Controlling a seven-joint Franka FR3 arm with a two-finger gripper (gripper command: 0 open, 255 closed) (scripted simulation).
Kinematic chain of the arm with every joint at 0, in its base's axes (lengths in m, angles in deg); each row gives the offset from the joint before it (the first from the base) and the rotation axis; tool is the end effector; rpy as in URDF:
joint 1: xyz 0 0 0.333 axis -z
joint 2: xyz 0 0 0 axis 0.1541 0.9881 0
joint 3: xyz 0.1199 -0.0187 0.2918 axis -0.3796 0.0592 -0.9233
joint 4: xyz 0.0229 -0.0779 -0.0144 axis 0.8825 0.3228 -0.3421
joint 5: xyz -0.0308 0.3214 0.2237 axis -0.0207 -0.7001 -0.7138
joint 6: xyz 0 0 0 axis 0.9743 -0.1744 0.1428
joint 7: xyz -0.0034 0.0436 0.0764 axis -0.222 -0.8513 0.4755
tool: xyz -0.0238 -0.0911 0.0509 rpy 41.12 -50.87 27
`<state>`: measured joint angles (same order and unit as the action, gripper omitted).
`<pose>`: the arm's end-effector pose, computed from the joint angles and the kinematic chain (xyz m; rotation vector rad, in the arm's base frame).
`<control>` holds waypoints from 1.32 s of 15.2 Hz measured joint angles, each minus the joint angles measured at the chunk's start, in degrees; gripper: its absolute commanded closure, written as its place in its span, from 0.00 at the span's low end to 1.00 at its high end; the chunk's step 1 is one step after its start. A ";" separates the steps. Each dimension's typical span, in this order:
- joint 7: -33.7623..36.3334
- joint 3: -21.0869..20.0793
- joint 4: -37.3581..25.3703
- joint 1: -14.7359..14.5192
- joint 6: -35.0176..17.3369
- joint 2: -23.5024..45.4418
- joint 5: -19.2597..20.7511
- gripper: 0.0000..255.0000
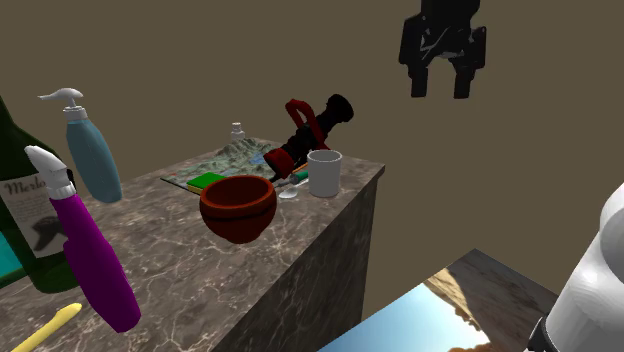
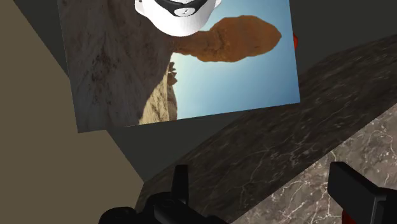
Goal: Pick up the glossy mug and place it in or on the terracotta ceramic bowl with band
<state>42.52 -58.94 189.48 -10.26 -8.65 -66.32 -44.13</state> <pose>0.2965 -0.0118 0.5488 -3.0260 0.1639 0.2975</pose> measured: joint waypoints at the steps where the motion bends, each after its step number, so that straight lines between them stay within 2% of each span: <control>1: 0.00 0.00 0.00 0.00 0.00 0.00 0.00 0.00; 9: 2.80 -3.22 -1.08 -1.15 -12.82 12.52 -0.45 0.00; 20: 8.29 -7.06 -11.67 -2.15 -27.20 35.48 2.00 0.00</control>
<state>50.80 -66.01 177.81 -12.41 -35.85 -30.84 -42.13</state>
